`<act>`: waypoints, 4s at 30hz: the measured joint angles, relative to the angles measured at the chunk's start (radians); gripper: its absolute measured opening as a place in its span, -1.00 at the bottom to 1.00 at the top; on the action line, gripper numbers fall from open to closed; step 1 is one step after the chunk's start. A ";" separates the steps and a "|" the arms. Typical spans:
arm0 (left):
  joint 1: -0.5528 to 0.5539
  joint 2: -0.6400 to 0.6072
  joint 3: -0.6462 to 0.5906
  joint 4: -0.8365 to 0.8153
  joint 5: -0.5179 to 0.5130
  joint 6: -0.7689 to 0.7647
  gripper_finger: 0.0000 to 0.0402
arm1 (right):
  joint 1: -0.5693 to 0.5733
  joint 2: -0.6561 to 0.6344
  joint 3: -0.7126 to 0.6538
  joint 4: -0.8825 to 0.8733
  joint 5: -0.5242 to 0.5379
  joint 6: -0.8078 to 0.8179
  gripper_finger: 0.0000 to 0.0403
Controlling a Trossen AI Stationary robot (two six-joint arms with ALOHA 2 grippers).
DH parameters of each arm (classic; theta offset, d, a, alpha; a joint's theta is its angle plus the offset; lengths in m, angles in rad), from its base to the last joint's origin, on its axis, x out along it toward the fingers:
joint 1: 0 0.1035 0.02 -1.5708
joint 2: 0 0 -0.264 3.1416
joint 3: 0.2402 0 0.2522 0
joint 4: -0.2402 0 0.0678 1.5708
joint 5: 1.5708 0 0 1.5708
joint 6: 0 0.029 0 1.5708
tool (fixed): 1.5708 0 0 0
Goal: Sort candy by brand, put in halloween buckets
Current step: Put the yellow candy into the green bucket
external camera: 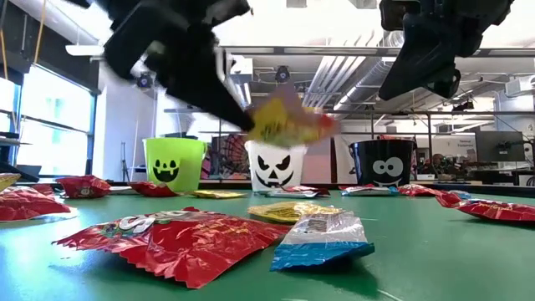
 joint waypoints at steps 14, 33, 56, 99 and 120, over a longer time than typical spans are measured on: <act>0.333 -0.295 0.148 -0.561 -0.038 -0.355 -1.00 | -0.139 0.000 0.000 0.010 0.018 -0.205 -1.00; 1.091 -0.366 0.225 -0.912 0.063 -0.054 -1.00 | -0.354 0.000 0.000 0.186 -0.014 -0.279 -1.00; 1.244 -0.109 0.225 -0.800 0.220 0.119 -1.00 | -0.365 0.000 0.000 0.193 0.039 -0.314 -1.00; 1.216 -0.252 0.224 -0.749 0.281 0.144 -0.87 | -0.410 0.000 0.000 0.179 -0.056 -0.313 -1.00; 0.916 -0.499 0.224 -0.844 0.550 0.172 -1.00 | -0.421 0.003 0.000 0.108 -0.221 -0.357 -1.00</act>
